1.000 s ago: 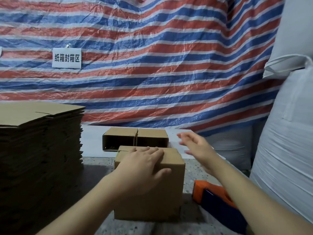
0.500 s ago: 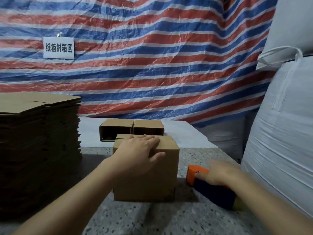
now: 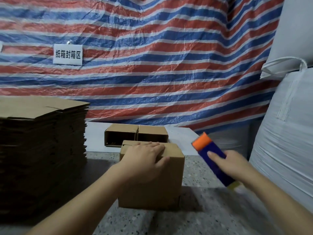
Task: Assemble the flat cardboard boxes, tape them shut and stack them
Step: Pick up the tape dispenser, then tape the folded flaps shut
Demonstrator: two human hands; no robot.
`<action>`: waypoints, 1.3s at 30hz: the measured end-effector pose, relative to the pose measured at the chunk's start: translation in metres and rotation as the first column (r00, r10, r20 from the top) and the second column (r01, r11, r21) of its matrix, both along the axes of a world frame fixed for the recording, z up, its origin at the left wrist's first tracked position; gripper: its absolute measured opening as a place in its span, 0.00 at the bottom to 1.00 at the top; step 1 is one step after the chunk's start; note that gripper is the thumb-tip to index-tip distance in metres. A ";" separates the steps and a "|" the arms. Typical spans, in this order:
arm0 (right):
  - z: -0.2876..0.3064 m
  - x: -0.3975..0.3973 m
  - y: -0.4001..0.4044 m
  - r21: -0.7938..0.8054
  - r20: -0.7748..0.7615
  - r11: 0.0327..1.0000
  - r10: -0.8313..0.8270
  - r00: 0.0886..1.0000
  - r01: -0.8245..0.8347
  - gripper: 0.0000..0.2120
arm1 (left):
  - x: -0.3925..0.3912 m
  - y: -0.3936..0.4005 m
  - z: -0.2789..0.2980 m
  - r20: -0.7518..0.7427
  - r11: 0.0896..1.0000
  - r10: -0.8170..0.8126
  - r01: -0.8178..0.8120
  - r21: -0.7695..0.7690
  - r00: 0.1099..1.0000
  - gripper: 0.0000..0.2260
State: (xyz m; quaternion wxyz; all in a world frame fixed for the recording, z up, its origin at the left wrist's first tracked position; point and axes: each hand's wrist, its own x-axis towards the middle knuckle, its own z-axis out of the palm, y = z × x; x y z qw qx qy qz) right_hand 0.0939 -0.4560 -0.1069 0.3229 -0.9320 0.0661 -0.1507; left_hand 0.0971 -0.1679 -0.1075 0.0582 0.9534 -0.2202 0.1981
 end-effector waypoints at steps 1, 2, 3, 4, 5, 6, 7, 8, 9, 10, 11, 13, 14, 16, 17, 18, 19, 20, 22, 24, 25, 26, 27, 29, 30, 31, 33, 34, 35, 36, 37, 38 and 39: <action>0.022 -0.002 0.003 0.204 0.052 0.978 0.022 0.998 -0.032 0.22 | 0.000 0.000 0.000 -0.003 1.000 -0.010 0.010 -0.027 1.000 0.28; 0.043 -0.004 0.006 0.378 0.090 0.923 0.047 0.995 -0.078 0.23 | 0.000 0.000 0.001 -0.002 0.999 -0.022 0.022 -0.046 1.000 0.27; 0.064 -0.006 0.010 0.486 0.116 0.864 0.083 0.990 -0.129 0.23 | 0.000 -0.001 0.002 0.003 0.998 -0.033 0.034 -0.057 0.999 0.26; 0.082 -0.007 0.014 0.547 0.134 0.816 0.135 0.982 -0.187 0.23 | -0.001 0.000 0.002 0.009 0.997 -0.041 0.041 -0.065 0.999 0.26; 0.097 -0.007 0.019 0.584 0.152 0.771 0.204 0.967 -0.254 0.22 | -0.001 0.000 0.003 0.014 0.996 -0.045 0.046 -0.075 0.999 0.26; 0.110 -0.007 0.026 0.609 0.168 0.724 0.281 0.945 -0.323 0.22 | -0.002 0.000 0.003 0.017 0.995 -0.045 0.046 -0.089 0.999 0.25; 0.120 -0.005 0.034 0.619 0.180 0.688 0.344 0.922 -0.378 0.23 | -0.003 0.001 0.003 0.019 0.993 -0.042 0.044 -0.106 0.999 0.25; 0.127 -0.004 0.043 0.618 0.177 0.670 0.392 0.903 -0.412 0.24 | -0.004 0.001 0.003 0.015 0.992 -0.033 0.035 -0.121 0.999 0.26; 0.131 -0.002 0.053 0.607 0.161 0.669 0.425 0.891 -0.429 0.26 | -0.004 0.001 0.003 0.002 0.991 -0.019 0.019 -0.132 1.000 0.29; 0.133 0.001 0.064 0.600 0.133 0.671 0.454 0.881 -0.436 0.28 | -0.004 0.000 0.003 -0.020 0.990 -0.001 -0.002 -0.142 1.000 0.34; 0.133 0.004 0.073 0.593 0.101 0.678 0.473 0.875 -0.435 0.29 | -0.004 0.000 0.003 -0.044 0.987 0.015 -0.021 -0.157 0.999 0.39; 0.130 0.011 0.091 0.577 0.033 0.700 0.495 0.868 -0.421 0.30 | -0.004 -0.002 0.004 -0.060 0.977 0.021 -0.034 -0.212 0.998 0.46; 0.127 0.014 0.097 0.570 -0.001 0.711 0.502 0.865 -0.412 0.31 | -0.004 -0.004 0.005 -0.050 0.969 0.023 -0.034 -0.246 0.998 0.49; 0.120 0.020 0.105 0.583 -0.036 0.704 0.521 0.853 -0.405 0.32 | -0.006 -0.008 0.005 -0.014 0.947 0.031 -0.033 -0.320 0.999 0.51; 0.118 0.023 0.107 0.599 -0.039 0.687 0.538 0.842 -0.411 0.32 | -0.007 -0.011 0.004 -0.001 0.936 0.047 -0.044 -0.348 0.999 0.51; 0.118 0.026 0.109 0.613 -0.044 0.670 0.558 0.829 -0.418 0.31 | -0.006 -0.013 0.003 0.007 0.927 0.072 -0.064 -0.370 0.997 0.51; 0.118 0.029 0.110 0.614 -0.056 0.667 0.571 0.819 -0.423 0.32 | -0.006 -0.015 0.002 0.014 0.920 0.097 -0.085 -0.383 0.995 0.51; 0.120 0.032 0.111 0.602 -0.076 0.678 0.574 0.815 -0.422 0.33 | -0.005 -0.017 0.001 0.023 0.913 0.117 -0.098 -0.396 0.993 0.51; 0.125 0.037 0.113 0.552 -0.117 0.723 0.561 0.819 -0.416 0.36 | -0.005 -0.018 0.000 0.039 0.904 0.126 -0.099 -0.417 0.991 0.49; 0.134 0.042 0.112 0.476 -0.147 0.775 0.536 0.831 -0.416 0.38 | -0.004 -0.017 0.002 0.018 0.894 0.113 -0.094 -0.437 0.993 0.46; 0.139 0.044 0.111 0.435 -0.164 0.797 0.527 0.834 -0.419 0.38 | -0.002 -0.016 0.005 -0.006 0.887 0.116 -0.106 -0.449 0.993 0.43; 0.144 0.046 0.110 0.396 -0.186 0.815 0.523 0.832 -0.424 0.39 | -0.002 -0.015 0.008 -0.037 0.874 0.117 -0.121 -0.470 0.992 0.40; 0.148 0.047 0.109 0.361 -0.212 0.827 0.523 0.826 -0.431 0.39 | 0.000 -0.012 0.012 -0.077 0.855 0.105 -0.130 -0.503 0.991 0.34; 0.154 0.052 0.110 0.297 -0.268 0.848 0.515 0.814 -0.439 0.41 | 0.002 -0.004 0.023 -0.188 0.774 -0.008 -0.113 -0.623 0.982 0.24; 0.156 0.055 0.112 0.272 -0.292 0.855 0.510 0.809 -0.441 0.42 | 0.004 0.001 0.028 -0.242 0.669 -0.096 -0.118 -0.734 0.965 0.21; 0.157 0.057 0.114 0.254 -0.311 0.859 0.508 0.803 -0.445 0.43 | 0.006 0.006 0.033 -0.287 0.493 -0.189 -0.162 -0.855 0.939 0.21; 0.158 0.061 0.121 0.220 -0.348 0.855 0.518 0.781 -0.470 0.46 | 0.011 0.019 0.044 -0.345 0.109 -0.305 -0.327 -0.939 0.888 0.22; 0.160 0.063 0.124 0.197 -0.367 0.851 0.525 0.768 -0.488 0.47 | 0.013 0.026 0.049 -0.366 -0.016 -0.335 -0.393 -0.919 0.868 0.25; 0.161 0.064 0.128 0.174 -0.385 0.846 0.529 0.756 -0.503 0.49 | 0.017 0.033 0.053 -0.371 -0.100 -0.366 -0.432 -0.896 0.854 0.28; 0.162 0.064 0.131 0.155 -0.403 0.843 0.530 0.746 -0.515 0.50 | 0.019 0.039 0.056 -0.355 -0.154 -0.398 -0.443 -0.883 0.846 0.29; 0.164 0.065 0.133 0.141 -0.419 0.840 0.531 0.737 -0.525 0.51 | 0.021 0.045 0.058 -0.329 -0.179 -0.435 -0.439 -0.881 0.838 0.29; 0.165 0.065 0.135 0.129 -0.432 0.837 0.530 0.730 -0.532 0.50 | 0.021 0.048 0.059 -0.314 -0.176 -0.464 -0.434 -0.884 0.828 0.29; 0.165 0.065 0.137 0.116 -0.441 0.835 0.528 0.726 -0.537 0.49 | 0.020 0.050 0.060 -0.314 -0.156 -0.477 -0.430 -0.889 0.821 0.28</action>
